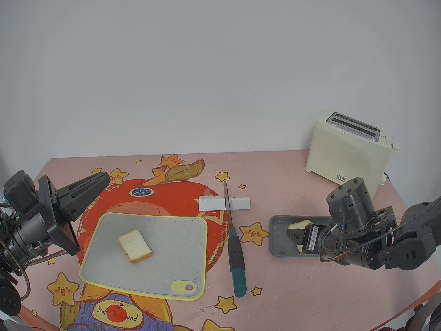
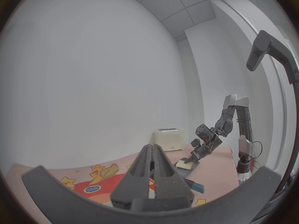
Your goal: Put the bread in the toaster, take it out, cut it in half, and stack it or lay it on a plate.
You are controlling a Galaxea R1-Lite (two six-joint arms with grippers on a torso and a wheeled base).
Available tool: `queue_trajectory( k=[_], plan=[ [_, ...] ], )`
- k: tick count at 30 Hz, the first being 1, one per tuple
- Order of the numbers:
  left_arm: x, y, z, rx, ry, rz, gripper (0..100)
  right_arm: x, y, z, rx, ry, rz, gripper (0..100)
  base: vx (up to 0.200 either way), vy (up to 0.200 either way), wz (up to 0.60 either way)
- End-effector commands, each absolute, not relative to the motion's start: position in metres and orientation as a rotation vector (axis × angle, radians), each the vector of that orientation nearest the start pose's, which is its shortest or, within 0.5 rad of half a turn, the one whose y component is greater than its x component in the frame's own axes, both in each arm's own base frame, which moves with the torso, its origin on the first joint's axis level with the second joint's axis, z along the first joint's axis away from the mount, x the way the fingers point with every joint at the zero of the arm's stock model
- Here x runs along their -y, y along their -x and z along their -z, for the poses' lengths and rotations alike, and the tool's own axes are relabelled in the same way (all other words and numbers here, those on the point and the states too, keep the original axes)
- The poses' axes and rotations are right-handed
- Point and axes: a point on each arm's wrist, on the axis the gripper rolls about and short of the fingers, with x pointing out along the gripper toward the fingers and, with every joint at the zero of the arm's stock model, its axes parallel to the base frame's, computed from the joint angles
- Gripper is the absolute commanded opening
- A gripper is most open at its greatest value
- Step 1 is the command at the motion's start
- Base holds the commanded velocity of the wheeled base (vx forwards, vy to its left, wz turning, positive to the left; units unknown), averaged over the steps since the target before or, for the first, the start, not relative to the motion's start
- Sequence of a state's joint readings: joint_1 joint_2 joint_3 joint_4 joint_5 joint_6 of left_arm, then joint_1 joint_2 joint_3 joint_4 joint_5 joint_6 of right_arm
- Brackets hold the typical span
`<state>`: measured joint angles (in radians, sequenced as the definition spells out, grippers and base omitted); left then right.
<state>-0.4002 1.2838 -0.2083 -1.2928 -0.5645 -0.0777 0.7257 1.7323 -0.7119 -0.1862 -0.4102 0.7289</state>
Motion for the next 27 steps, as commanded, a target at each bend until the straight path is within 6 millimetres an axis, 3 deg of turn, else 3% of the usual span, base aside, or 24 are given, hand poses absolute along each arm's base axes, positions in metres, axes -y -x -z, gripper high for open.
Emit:
queue_trajectory(
  k=[1,4,5,8,12,19,27],
  plan=[
    [0.074,-0.144,-0.191,0.186,0.053,0.969,0,-0.171,-0.207,-0.119,-0.731,-0.253,-0.023,100,0.000,0.000,0.00],
    [0.074,-0.144,-0.191,0.186,0.053,0.969,0,-0.166,-0.203,-0.135,-0.676,-0.281,-0.028,100,0.000,0.000,0.00],
    [0.074,-0.144,-0.191,0.187,0.055,0.969,0,-0.159,-0.194,-0.156,-0.617,-0.322,-0.056,100,0.000,0.000,0.00],
    [0.074,-0.144,-0.191,0.183,0.055,0.966,0,-0.150,-0.180,-0.180,-0.552,-0.357,-0.109,100,0.000,0.000,0.00],
    [0.074,-0.144,-0.188,0.170,0.058,0.954,0,-0.143,-0.162,-0.198,-0.494,-0.342,-0.178,100,0.000,0.000,0.00],
    [0.072,-0.143,-0.178,0.100,0.072,0.892,0,-0.145,-0.159,-0.198,-0.490,-0.332,-0.194,100,0.000,0.000,0.00],
    [0.067,-0.145,-0.153,-0.207,0.072,0.625,0,-0.139,-0.152,-0.207,-0.451,-0.329,-0.215,100,0.000,0.000,0.00]
  ],
)
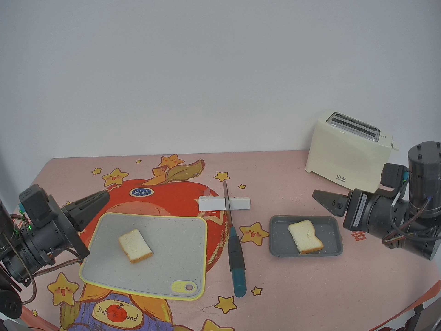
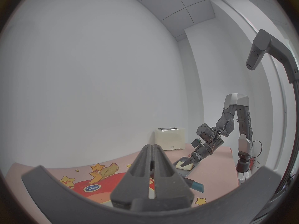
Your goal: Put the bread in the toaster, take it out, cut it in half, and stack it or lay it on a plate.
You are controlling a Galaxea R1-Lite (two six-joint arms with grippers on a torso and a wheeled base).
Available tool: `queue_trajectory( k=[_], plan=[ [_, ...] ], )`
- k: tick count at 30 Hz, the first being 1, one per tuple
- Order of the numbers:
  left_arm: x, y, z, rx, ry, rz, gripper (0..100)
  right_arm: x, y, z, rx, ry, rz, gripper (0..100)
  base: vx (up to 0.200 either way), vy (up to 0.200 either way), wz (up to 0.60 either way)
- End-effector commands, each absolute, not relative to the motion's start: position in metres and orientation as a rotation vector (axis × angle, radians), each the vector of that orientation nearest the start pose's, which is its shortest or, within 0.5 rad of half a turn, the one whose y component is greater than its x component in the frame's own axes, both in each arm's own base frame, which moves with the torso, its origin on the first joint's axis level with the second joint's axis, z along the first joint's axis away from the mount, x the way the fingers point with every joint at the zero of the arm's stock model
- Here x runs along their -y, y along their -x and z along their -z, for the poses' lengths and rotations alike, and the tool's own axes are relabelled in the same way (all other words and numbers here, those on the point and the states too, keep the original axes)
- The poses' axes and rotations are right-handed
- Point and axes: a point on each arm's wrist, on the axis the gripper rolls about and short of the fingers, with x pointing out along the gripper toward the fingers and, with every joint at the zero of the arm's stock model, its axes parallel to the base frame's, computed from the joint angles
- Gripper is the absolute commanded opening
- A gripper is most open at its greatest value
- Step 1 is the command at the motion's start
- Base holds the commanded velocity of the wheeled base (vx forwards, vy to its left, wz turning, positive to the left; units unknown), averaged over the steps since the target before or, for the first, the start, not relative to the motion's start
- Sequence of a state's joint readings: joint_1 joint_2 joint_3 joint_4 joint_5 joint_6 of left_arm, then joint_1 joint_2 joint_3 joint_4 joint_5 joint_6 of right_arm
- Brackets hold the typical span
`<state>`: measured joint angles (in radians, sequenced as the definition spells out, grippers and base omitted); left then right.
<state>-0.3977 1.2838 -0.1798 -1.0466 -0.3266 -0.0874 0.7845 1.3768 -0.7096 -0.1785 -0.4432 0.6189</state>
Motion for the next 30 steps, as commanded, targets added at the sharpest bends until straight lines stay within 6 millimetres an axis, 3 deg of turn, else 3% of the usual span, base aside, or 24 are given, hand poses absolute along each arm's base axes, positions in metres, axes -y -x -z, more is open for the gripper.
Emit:
queue_trajectory(
  k=[1,3,12,13,23,26,30],
  plan=[
    [0.067,-0.145,-0.153,-0.207,0.072,0.625,0,-0.139,-0.152,-0.207,-0.451,-0.329,-0.215,100,0.000,0.000,0.00],
    [0.064,-0.139,-0.147,-0.329,0.077,0.580,0,-0.138,-0.152,-0.207,-0.452,-0.327,-0.215,100,0.000,0.000,0.00],
    [0.063,-0.139,-0.155,-0.480,0.149,0.510,0,-0.138,-0.152,-0.208,-0.453,-0.324,-0.215,100,0.000,0.000,0.00],
    [0.062,-0.138,-0.154,-0.498,0.144,0.504,100,-0.139,-0.152,-0.207,-0.454,-0.323,-0.214,100,0.000,0.000,0.00],
    [0.071,-0.151,-0.156,-0.532,0.198,0.452,100,-0.139,-0.151,-0.207,-0.455,-0.311,-0.222,100,0.000,0.000,0.00],
    [0.074,-0.163,-0.141,-0.597,0.167,0.347,100,-0.139,-0.151,-0.206,-0.456,-0.306,-0.224,100,0.000,0.000,0.00],
    [0.072,-0.165,-0.134,-0.611,0.119,0.245,100,-0.139,-0.150,-0.207,-0.452,-0.309,-0.222,100,0.000,0.000,0.00]
  ],
)
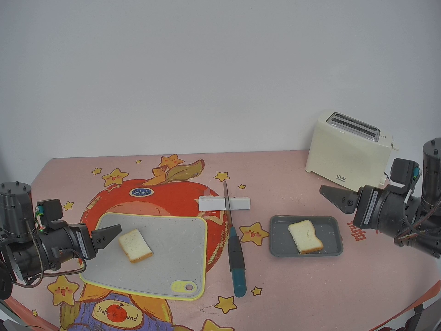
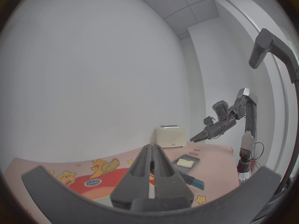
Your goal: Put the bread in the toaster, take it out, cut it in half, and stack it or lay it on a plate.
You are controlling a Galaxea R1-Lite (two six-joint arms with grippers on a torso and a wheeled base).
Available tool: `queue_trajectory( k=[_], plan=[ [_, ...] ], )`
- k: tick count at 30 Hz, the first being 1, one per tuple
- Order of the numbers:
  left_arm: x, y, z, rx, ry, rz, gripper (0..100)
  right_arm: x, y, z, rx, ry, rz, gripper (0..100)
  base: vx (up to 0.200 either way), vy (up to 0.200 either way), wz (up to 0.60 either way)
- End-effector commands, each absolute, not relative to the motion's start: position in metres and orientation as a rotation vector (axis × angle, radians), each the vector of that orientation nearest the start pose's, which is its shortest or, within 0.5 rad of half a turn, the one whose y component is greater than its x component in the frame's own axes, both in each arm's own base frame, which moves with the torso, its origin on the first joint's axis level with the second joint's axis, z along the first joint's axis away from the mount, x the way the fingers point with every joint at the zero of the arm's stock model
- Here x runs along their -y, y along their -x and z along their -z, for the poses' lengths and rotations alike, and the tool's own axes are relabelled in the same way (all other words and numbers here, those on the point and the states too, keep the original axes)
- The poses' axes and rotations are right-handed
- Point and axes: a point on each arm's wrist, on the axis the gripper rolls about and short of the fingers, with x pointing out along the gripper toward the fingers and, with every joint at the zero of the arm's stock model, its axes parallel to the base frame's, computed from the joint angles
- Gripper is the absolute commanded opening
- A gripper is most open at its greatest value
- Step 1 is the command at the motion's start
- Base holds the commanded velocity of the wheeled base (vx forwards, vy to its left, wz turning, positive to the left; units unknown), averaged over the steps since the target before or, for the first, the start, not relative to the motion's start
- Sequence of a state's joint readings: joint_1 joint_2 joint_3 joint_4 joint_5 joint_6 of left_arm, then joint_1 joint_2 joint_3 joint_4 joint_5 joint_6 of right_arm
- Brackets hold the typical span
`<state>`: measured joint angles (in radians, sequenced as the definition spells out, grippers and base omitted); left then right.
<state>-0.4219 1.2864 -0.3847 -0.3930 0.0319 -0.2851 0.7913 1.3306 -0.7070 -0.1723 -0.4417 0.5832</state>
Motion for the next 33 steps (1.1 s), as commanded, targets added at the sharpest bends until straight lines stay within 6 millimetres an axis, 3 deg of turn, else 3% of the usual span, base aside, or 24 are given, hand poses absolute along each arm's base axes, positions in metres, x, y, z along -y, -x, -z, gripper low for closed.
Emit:
queue_trajectory(
  k=[1,7,33],
  plan=[
    [0.071,-0.164,-0.132,-0.620,0.093,0.235,100,-0.138,-0.150,-0.208,-0.451,-0.310,-0.224,100,0.000,0.000,0.00],
    [0.069,-0.161,-0.127,-0.654,-0.021,0.218,100,-0.137,-0.149,-0.209,-0.448,-0.311,-0.227,100,0.000,0.000,0.00],
    [0.082,-0.181,-0.121,-0.682,-0.086,0.156,100,-0.135,-0.143,-0.211,-0.434,-0.294,-0.247,100,0.000,0.000,0.00]
  ],
)
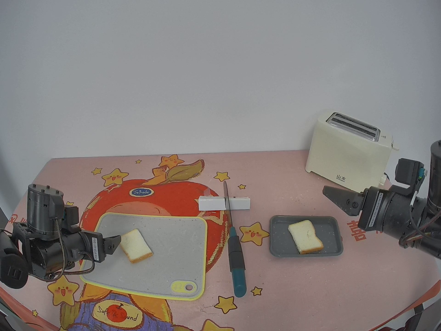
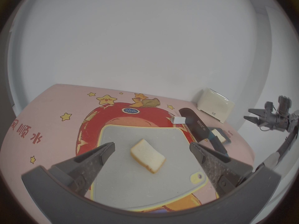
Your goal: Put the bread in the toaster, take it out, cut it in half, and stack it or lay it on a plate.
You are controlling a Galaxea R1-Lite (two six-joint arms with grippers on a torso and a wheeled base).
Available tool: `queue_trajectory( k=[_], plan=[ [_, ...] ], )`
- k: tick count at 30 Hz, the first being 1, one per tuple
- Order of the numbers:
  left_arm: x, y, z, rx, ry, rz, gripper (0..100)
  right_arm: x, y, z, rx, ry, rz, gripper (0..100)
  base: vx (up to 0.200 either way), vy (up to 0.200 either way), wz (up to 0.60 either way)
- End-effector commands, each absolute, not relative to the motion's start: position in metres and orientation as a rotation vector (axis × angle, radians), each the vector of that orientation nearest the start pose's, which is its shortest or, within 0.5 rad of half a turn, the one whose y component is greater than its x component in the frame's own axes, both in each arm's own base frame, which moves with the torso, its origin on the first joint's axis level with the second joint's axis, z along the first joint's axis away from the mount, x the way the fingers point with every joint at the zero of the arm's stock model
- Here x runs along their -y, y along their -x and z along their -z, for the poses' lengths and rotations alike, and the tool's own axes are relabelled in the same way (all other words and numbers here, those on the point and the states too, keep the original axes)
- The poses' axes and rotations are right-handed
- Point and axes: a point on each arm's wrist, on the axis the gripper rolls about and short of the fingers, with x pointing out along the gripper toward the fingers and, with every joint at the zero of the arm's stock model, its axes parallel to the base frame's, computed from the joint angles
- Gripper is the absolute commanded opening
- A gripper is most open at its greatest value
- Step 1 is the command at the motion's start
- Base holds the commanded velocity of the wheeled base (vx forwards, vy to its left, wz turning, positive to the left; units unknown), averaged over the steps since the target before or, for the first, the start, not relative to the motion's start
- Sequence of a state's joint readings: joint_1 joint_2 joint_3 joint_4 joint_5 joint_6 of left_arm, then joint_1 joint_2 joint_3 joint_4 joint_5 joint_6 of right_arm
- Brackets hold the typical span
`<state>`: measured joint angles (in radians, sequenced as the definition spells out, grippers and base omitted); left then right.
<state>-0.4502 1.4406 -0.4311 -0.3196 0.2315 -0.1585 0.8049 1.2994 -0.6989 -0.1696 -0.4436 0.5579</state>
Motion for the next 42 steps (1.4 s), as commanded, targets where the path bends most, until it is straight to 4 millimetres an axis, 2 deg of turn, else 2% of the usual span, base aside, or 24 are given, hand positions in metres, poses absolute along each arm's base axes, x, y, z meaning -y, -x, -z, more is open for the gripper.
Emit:
queue_trajectory(
  k=[1,6,20,42],
  plan=[
    [0.082,-0.181,-0.121,-0.683,-0.088,0.156,100,-0.135,-0.143,-0.211,-0.434,-0.294,-0.247,100,0.000,0.000,0.00],
    [0.086,-0.187,-0.113,-0.715,-0.097,0.153,100,-0.136,-0.144,-0.210,-0.439,-0.290,-0.247,100,0.000,0.000,0.00],
    [0.093,-0.202,-0.113,-0.718,-0.096,0.153,100,-0.135,-0.144,-0.210,-0.436,-0.292,-0.245,100,0.000,0.000,0.00],
    [0.093,-0.203,-0.108,-0.744,-0.105,0.149,100,-0.135,-0.143,-0.211,-0.436,-0.292,-0.245,100,0.000,0.000,0.00]
  ],
)
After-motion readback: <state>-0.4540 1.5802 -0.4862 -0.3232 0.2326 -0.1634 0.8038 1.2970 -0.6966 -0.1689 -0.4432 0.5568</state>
